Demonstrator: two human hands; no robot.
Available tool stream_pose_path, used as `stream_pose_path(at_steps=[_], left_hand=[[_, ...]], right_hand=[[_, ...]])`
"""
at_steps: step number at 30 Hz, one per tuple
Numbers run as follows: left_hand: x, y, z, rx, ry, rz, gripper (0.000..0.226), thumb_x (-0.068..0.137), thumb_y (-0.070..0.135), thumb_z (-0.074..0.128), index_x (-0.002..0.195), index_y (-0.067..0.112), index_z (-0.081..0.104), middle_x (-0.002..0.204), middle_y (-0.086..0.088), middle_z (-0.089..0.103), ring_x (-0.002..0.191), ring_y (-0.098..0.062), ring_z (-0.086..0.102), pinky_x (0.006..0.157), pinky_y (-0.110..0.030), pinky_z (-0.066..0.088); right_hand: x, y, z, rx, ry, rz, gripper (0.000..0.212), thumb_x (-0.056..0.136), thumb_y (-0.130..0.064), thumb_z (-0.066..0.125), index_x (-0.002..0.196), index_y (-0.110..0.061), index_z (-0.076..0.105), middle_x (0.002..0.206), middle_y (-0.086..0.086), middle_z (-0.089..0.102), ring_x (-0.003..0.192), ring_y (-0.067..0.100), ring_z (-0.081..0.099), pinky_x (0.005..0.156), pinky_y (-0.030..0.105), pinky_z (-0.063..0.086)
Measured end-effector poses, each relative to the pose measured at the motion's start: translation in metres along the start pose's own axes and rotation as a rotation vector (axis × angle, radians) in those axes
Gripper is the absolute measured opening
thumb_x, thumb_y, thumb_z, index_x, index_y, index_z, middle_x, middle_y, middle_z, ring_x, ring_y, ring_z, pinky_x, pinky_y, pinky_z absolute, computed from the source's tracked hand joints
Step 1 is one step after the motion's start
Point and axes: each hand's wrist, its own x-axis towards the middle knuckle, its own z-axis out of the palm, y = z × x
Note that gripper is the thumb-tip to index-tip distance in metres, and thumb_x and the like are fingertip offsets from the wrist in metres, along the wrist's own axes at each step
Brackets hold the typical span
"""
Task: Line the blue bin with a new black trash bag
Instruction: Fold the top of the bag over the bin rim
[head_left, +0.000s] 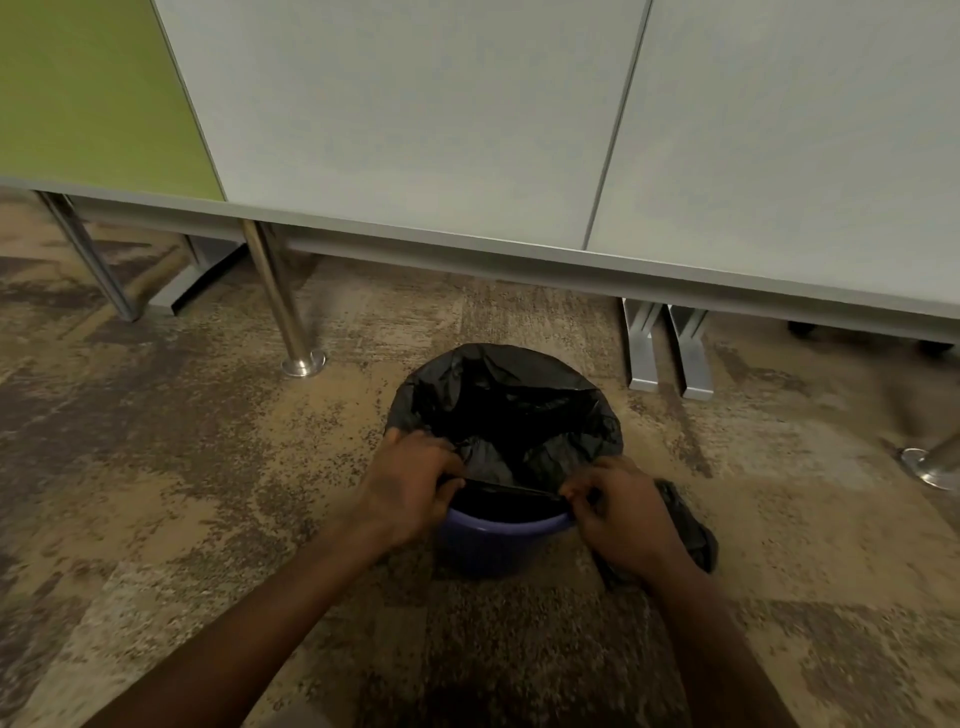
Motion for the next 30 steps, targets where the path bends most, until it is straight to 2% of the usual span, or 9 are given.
stream_pose_path(at_steps=[4, 7, 11, 15, 16, 20, 24, 27, 30], left_hand=[[-0.013, -0.004, 0.001, -0.117, 0.033, 0.071, 0.015, 0.093, 0.033, 0.064, 0.099, 0.031, 0.077, 0.097, 0.013, 0.070, 0.098, -0.017, 0.061, 0.090, -0.039, 0.037], [-0.021, -0.003, 0.005, -0.141, 0.021, 0.129, 0.021, 0.096, 0.031, 0.055, 0.105, 0.027, 0.073, 0.100, 0.010, 0.067, 0.099, -0.017, 0.060, 0.090, -0.034, 0.035], [-0.022, 0.000, 0.006, -0.142, 0.005, 0.148, 0.027, 0.099, 0.034, 0.055, 0.118, 0.023, 0.070, 0.105, 0.004, 0.066, 0.101, -0.022, 0.059, 0.093, -0.041, 0.044], [-0.021, 0.000, 0.006, -0.140, -0.023, 0.107, 0.052, 0.099, 0.047, 0.055, 0.148, 0.030, 0.051, 0.123, 0.003, 0.056, 0.106, -0.020, 0.057, 0.096, -0.039, 0.045], [-0.021, 0.001, 0.006, -0.152, -0.021, 0.088, 0.055, 0.098, 0.049, 0.056, 0.150, 0.033, 0.047, 0.127, 0.004, 0.051, 0.105, -0.020, 0.055, 0.096, -0.037, 0.045], [-0.022, 0.002, 0.008, -0.149, -0.015, 0.108, 0.046, 0.096, 0.056, 0.053, 0.136, 0.035, 0.054, 0.130, 0.006, 0.049, 0.109, -0.021, 0.057, 0.096, -0.040, 0.046], [-0.028, -0.002, 0.013, -0.166, -0.109, 0.175, 0.074, 0.083, 0.086, 0.045, 0.133, 0.033, 0.062, 0.124, 0.009, 0.056, 0.114, -0.014, 0.050, 0.098, -0.030, 0.029], [-0.029, -0.004, 0.013, -0.175, -0.093, 0.191, 0.067, 0.084, 0.073, 0.056, 0.133, 0.029, 0.065, 0.119, 0.006, 0.058, 0.111, -0.017, 0.052, 0.096, -0.030, 0.030], [-0.027, -0.003, 0.009, -0.208, -0.049, 0.176, 0.055, 0.084, 0.067, 0.062, 0.123, 0.027, 0.068, 0.109, 0.009, 0.057, 0.106, -0.014, 0.051, 0.095, -0.032, 0.036]], right_hand=[[-0.010, 0.005, 0.002, 0.040, 0.047, -0.014, 0.007, 0.097, -0.016, 0.066, 0.093, -0.019, 0.070, 0.099, -0.002, 0.057, 0.099, 0.019, 0.051, 0.082, 0.036, 0.043], [-0.024, 0.006, 0.006, 0.038, 0.113, -0.050, 0.004, 0.098, -0.014, 0.065, 0.097, -0.016, 0.068, 0.101, -0.005, 0.053, 0.100, 0.018, 0.049, 0.081, 0.038, 0.044], [-0.036, 0.008, 0.012, 0.046, 0.186, -0.060, 0.006, 0.098, -0.010, 0.065, 0.099, -0.013, 0.070, 0.105, 0.003, 0.060, 0.101, 0.024, 0.053, 0.081, 0.043, 0.048], [-0.044, 0.012, 0.014, 0.047, 0.188, -0.045, 0.019, 0.089, -0.010, 0.072, 0.102, -0.023, 0.068, 0.105, -0.009, 0.051, 0.101, 0.011, 0.044, 0.082, 0.022, 0.037], [-0.045, 0.012, 0.016, 0.040, 0.200, -0.030, 0.021, 0.087, -0.008, 0.074, 0.101, -0.023, 0.067, 0.106, -0.009, 0.051, 0.102, 0.012, 0.044, 0.082, 0.021, 0.036], [-0.050, 0.009, 0.035, 0.014, 0.382, 0.015, 0.020, 0.082, 0.003, 0.079, 0.087, -0.014, 0.068, 0.096, 0.004, 0.063, 0.092, 0.025, 0.057, 0.072, 0.029, 0.040], [-0.059, 0.012, 0.057, 0.096, 0.498, 0.033, 0.027, 0.078, 0.012, 0.078, 0.087, -0.012, 0.068, 0.087, 0.004, 0.067, 0.080, 0.026, 0.064, 0.064, 0.034, 0.051], [-0.064, 0.010, 0.072, 0.111, 0.499, 0.058, 0.028, 0.077, 0.009, 0.080, 0.092, -0.013, 0.071, 0.088, 0.003, 0.070, 0.082, 0.024, 0.066, 0.065, 0.037, 0.054], [-0.066, 0.007, 0.080, 0.131, 0.532, 0.071, 0.021, 0.080, 0.002, 0.079, 0.097, -0.011, 0.077, 0.094, 0.006, 0.073, 0.087, 0.026, 0.069, 0.067, 0.041, 0.058]])
